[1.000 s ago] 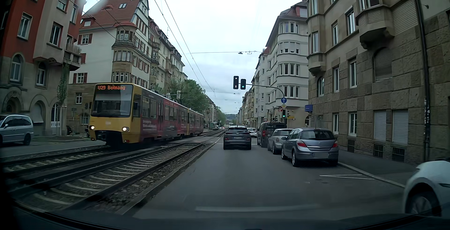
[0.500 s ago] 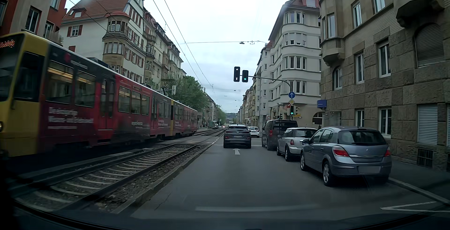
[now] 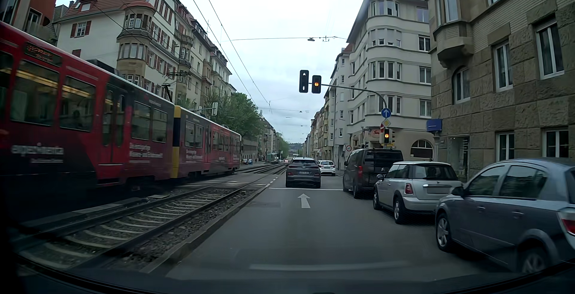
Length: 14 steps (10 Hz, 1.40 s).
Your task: Follow the waypoints while adhering to traffic rules and regulations
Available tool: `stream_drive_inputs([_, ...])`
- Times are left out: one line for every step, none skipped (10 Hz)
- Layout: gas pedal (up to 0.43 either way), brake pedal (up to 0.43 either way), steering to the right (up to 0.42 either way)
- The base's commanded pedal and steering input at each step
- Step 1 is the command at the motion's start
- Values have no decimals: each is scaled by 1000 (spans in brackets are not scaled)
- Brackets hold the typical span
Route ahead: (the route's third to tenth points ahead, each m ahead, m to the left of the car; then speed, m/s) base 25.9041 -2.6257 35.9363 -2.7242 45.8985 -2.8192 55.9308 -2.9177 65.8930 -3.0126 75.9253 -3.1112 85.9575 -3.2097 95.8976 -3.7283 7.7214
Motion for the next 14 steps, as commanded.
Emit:
stream_drive_inputs([0,37,-1])
stream_drive_inputs([0,201,0])
stream_drive_inputs([0,250,-1])
stream_drive_inputs([0,256,0])
stream_drive_inputs([0,262,-1])
stream_drive_inputs([0,274,-1])
stream_drive_inputs([0,280,-1])
stream_drive_inputs([0,287,-1])
stream_drive_inputs([0,305,1])
stream_drive_inputs([0,311,6])
stream_drive_inputs([0,311,6])
stream_drive_inputs([0,311,4])
stream_drive_inputs([0,311,4])
stream_drive_inputs([0,311,3])
